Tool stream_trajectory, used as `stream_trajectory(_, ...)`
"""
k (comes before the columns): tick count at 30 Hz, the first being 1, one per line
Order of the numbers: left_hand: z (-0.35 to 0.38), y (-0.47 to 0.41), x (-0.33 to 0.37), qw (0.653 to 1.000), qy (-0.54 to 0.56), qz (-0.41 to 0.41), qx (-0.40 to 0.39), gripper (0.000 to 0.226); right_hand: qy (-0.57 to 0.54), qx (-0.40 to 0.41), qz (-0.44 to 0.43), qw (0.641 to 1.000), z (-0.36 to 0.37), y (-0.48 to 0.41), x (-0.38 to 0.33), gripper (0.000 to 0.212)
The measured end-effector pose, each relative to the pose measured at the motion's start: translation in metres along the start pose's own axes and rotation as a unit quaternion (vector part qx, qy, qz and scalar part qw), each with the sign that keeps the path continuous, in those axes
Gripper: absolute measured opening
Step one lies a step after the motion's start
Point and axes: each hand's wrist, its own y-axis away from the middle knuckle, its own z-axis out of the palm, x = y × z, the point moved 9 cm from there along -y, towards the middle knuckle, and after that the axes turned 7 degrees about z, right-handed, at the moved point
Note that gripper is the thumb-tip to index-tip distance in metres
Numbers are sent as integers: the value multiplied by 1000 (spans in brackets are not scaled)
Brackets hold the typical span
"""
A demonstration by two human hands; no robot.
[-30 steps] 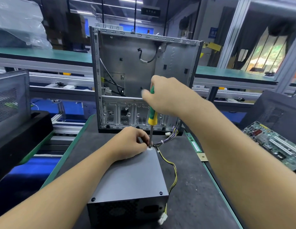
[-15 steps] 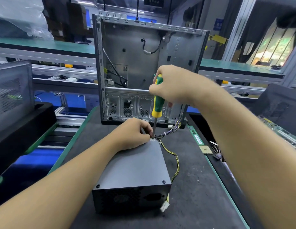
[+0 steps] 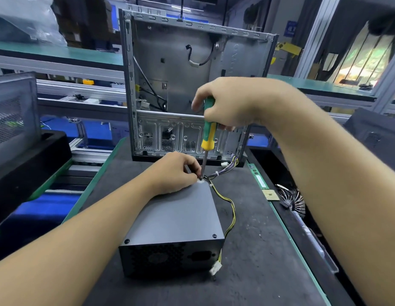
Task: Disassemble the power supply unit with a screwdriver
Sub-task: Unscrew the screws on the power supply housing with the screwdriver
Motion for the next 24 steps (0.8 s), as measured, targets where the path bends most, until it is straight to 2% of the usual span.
stream_trajectory(2,0,0,0,1000,0,-2,0,24,21,41,17,999,0,-4,1,22)
stream_trajectory(3,0,0,0,1000,-2,-2,0,23,32,70,31,997,-1,-6,3,26)
stream_trajectory(5,0,-1,1,1000,-4,-1,0,23,59,118,71,989,-5,-8,7,46)
stream_trajectory(7,0,-1,1,1000,-3,0,0,24,90,147,76,982,-6,-9,5,49)
stream_trajectory(10,1,-1,1,1000,-3,2,-4,25,41,102,44,993,0,-12,0,33)
stream_trajectory(15,1,-1,2,1000,0,2,-6,21,3,11,32,999,-1,-2,1,28)
stream_trajectory(18,1,0,2,1000,1,1,-8,20,5,22,54,998,0,-4,4,33)
stream_trajectory(21,0,-1,2,1000,-4,-1,-9,20,15,52,77,996,-2,-9,5,56)
stream_trajectory(24,0,1,1,1000,-1,-6,-9,20,40,61,44,996,-4,-10,-3,44)
